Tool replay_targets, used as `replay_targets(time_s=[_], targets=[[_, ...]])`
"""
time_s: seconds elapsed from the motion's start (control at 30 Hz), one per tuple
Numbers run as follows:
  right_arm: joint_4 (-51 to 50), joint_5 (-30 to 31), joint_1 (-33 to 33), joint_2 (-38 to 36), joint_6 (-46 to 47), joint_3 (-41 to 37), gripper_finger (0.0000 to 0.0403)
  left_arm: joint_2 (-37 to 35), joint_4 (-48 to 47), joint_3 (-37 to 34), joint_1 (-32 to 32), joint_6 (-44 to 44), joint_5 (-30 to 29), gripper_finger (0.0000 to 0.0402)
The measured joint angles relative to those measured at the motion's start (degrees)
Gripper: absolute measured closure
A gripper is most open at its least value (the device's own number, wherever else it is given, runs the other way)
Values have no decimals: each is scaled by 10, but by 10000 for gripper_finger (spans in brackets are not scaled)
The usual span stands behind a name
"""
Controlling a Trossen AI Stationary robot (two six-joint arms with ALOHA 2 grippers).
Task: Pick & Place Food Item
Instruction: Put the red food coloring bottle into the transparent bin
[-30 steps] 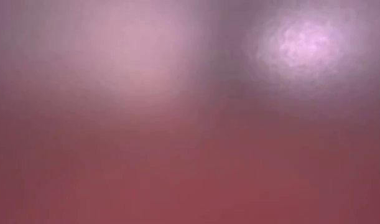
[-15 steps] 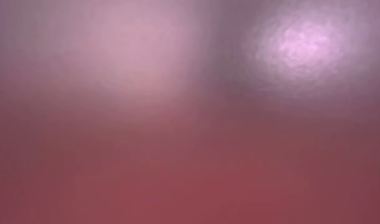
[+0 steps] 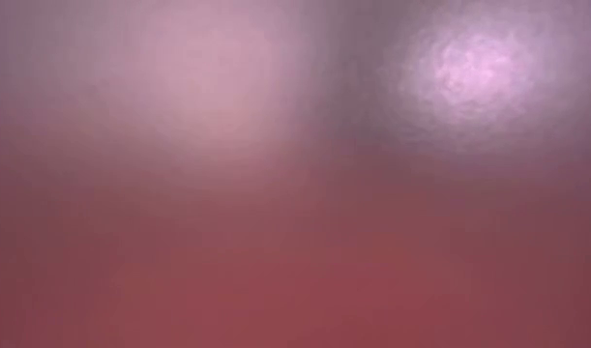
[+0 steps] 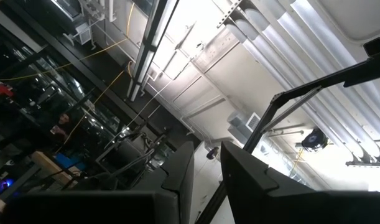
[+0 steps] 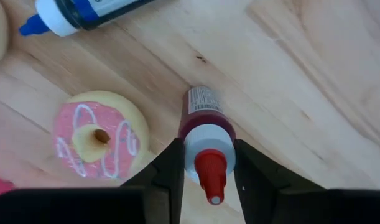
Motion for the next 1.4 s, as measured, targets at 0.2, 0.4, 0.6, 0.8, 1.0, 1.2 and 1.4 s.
replay_targets(time_s=[0.2,0.4,0.6,0.8,1.0,1.2,1.4], targets=[[-22,14,-13,-35,-6,44,302,0,0,0,0,2,-1,325],[-62,53,-58,-83,-26,112,302,0,-3,0,0,6,-5,325],[-89,74,-159,-99,-79,177,302,0,-4,0,0,14,-18,325],[-128,39,-277,-62,-165,196,302,0,-4,0,0,21,-33,325],[-131,22,-355,-9,-238,196,302,0,-3,0,0,38,-51,325],[-101,7,-383,35,-267,196,302,0,-3,0,0,47,-63,325],[-77,-8,-386,65,-276,196,293,0,-3,0,0,47,-69,325]])
